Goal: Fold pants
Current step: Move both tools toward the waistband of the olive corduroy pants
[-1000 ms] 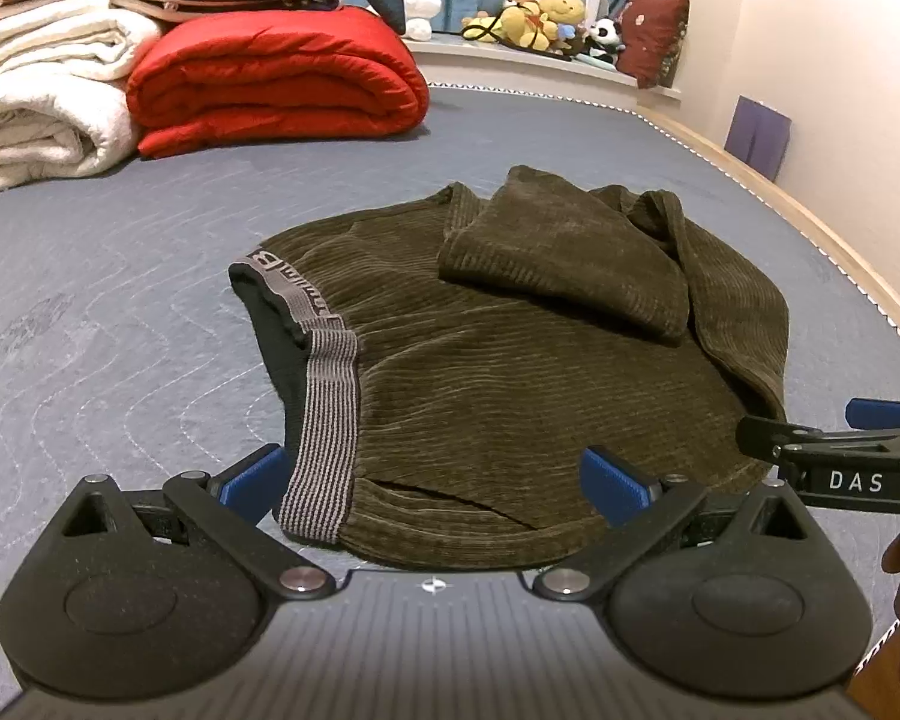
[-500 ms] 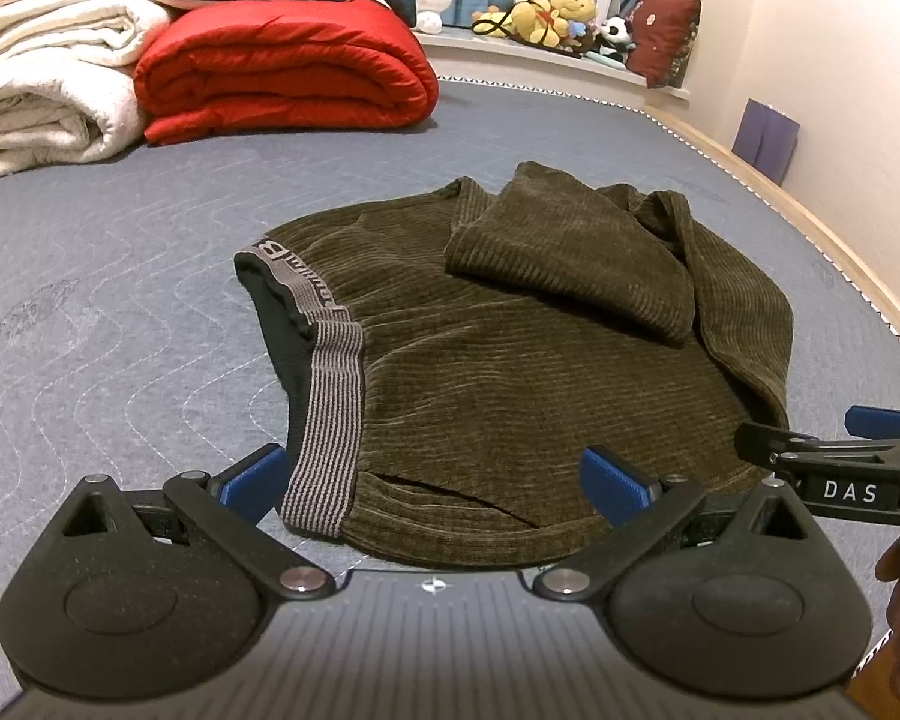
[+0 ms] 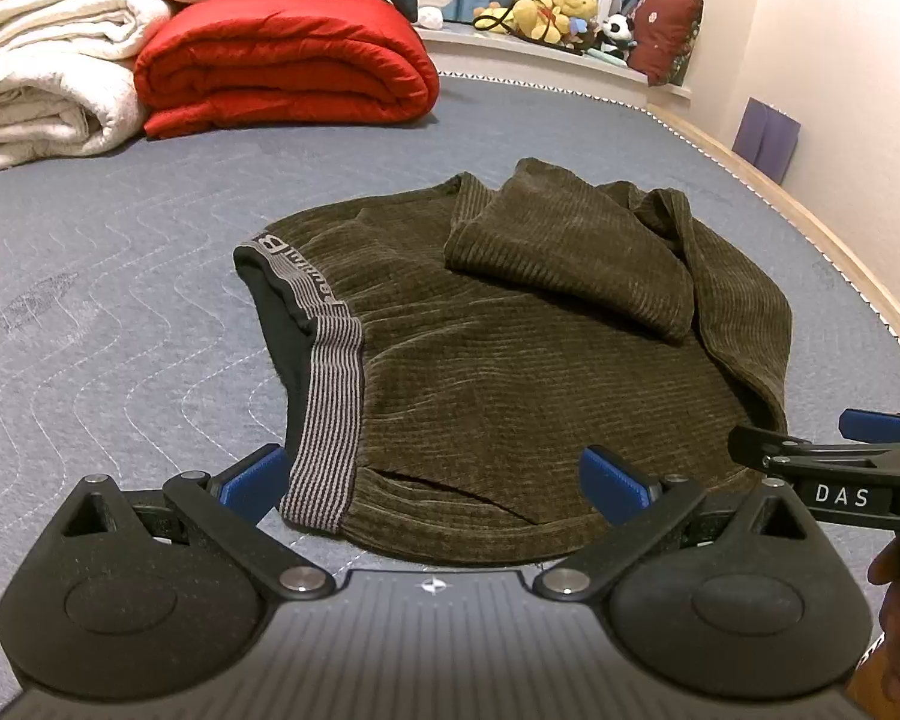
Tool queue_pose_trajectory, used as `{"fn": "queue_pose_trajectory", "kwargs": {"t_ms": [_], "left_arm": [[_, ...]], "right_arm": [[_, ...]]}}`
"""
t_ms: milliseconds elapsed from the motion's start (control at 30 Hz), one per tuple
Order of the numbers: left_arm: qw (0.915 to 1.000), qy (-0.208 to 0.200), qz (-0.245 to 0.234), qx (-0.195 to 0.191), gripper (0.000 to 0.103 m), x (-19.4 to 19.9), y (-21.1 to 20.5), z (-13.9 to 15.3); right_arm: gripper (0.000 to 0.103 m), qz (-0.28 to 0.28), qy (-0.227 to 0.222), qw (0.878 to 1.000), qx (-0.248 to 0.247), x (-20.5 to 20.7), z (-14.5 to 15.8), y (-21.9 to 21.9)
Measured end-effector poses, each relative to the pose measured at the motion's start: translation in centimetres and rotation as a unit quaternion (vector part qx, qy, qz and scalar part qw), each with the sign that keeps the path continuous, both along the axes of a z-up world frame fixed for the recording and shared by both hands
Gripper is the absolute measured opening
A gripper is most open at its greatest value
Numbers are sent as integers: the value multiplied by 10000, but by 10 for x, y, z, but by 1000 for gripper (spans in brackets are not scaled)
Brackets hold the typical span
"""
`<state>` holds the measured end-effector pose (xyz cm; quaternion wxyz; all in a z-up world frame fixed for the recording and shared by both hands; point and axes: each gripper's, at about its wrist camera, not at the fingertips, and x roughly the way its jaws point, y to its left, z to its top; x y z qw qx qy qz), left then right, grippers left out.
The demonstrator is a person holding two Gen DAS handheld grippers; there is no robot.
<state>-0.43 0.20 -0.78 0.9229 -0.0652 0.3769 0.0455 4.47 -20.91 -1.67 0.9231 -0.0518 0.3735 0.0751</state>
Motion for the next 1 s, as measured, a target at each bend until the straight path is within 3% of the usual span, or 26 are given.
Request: {"fn": "queue_pose_trajectory", "kwargs": {"t_ms": [467, 700, 900, 1000], "left_arm": [[10000, -36, -17, 9, 103, 0, 0, 1], [9989, -397, -89, 244, 103, -7, -9, 5], [9961, -813, 27, 345, 103, -13, -9, 13], [9962, -807, 80, 319, 103, -13, -6, 15]], "right_arm": [[102, 58, 13, 10000, 40, 0, 0, 3], [102, 221, -145, 9996, 36, -4, 5, 8], [94, 238, -262, 9991, 246, -5, 8, 5], [91, 248, -404, 9983, 349, -7, 10, 6]]}}
